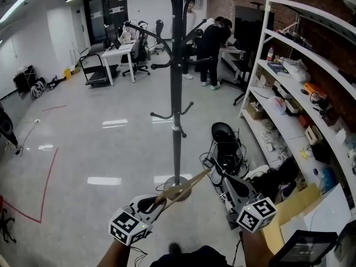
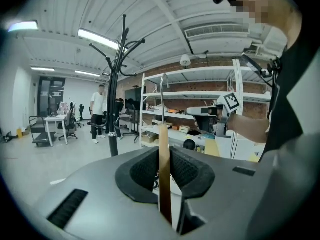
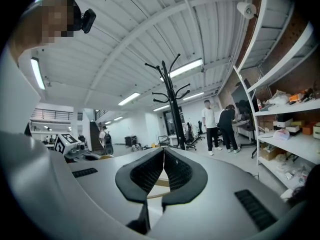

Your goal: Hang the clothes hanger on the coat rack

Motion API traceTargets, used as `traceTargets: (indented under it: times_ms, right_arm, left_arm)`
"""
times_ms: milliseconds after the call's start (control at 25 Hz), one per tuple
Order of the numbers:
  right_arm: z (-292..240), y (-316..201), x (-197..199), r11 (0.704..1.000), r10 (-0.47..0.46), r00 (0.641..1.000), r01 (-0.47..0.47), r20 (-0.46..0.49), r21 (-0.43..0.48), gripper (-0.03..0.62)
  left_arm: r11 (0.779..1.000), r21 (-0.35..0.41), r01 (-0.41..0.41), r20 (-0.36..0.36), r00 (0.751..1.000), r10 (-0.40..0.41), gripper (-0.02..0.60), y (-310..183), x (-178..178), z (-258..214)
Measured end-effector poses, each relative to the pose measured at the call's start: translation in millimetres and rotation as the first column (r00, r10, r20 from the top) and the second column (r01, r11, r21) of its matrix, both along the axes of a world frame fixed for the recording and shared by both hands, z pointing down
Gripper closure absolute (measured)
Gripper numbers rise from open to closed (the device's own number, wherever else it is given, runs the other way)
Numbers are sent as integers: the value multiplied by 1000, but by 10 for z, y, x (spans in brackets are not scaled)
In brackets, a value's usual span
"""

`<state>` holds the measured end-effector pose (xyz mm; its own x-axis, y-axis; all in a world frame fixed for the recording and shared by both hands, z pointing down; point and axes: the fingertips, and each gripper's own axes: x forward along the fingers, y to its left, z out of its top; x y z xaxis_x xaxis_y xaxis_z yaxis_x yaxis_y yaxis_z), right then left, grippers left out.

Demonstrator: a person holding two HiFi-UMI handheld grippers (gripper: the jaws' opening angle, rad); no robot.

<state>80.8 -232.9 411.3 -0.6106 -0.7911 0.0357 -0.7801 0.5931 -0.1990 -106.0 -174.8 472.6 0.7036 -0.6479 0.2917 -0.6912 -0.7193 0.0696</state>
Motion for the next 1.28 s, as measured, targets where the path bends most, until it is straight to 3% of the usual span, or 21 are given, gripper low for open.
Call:
traceTargets:
  times_ms: [320,960,1120,1280]
  right_arm:
    - [85,-542,-23,999,4,1000,-3,4,-37,588]
    - [-59,-1852,-36,987,-162,987,162,-6,9,588]
    - [13,-2024,-77,987,-162,986,162,-29,-15,588]
    - [34,-2180,-101,993,-119,992,117,-41,-29,588]
  left_arm:
    - [996,-67,-51,-1,999,51,529,-625,43,189]
    - [992,-114,-58,60,996,65,529,-1786,374,465]
    - [986,-157,-59,60,996,69,529,-2013,294,617]
    - [979,-169,-114,67,990,127,529,-2171,246,705]
